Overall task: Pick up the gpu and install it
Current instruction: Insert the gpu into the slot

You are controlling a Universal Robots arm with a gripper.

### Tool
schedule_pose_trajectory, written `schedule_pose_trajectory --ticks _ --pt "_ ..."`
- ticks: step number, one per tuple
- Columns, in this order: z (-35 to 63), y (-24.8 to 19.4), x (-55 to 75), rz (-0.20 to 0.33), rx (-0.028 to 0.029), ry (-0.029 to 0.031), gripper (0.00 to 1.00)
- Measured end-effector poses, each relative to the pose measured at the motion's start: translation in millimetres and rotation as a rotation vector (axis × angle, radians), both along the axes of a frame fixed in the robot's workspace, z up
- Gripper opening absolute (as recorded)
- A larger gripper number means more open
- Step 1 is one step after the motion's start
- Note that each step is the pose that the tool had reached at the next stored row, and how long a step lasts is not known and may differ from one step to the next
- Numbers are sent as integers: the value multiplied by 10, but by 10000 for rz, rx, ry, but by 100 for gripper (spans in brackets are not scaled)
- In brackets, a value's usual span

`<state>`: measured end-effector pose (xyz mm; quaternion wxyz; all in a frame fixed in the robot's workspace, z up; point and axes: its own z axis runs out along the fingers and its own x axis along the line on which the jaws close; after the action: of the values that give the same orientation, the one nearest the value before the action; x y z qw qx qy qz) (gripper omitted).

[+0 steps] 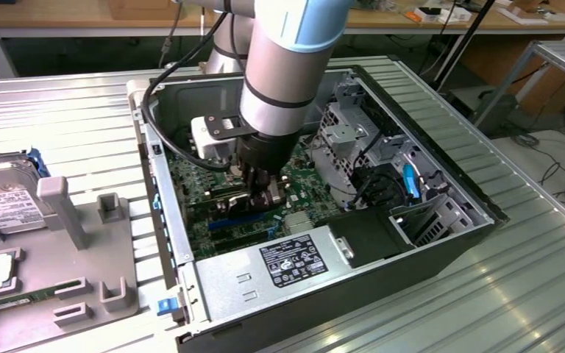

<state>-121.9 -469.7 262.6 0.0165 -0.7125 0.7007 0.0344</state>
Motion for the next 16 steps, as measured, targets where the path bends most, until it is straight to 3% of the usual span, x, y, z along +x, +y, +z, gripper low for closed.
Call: schedule_pose_trajectory --ticks 16 --pt "-8 0 -51 0 27 -19 27"
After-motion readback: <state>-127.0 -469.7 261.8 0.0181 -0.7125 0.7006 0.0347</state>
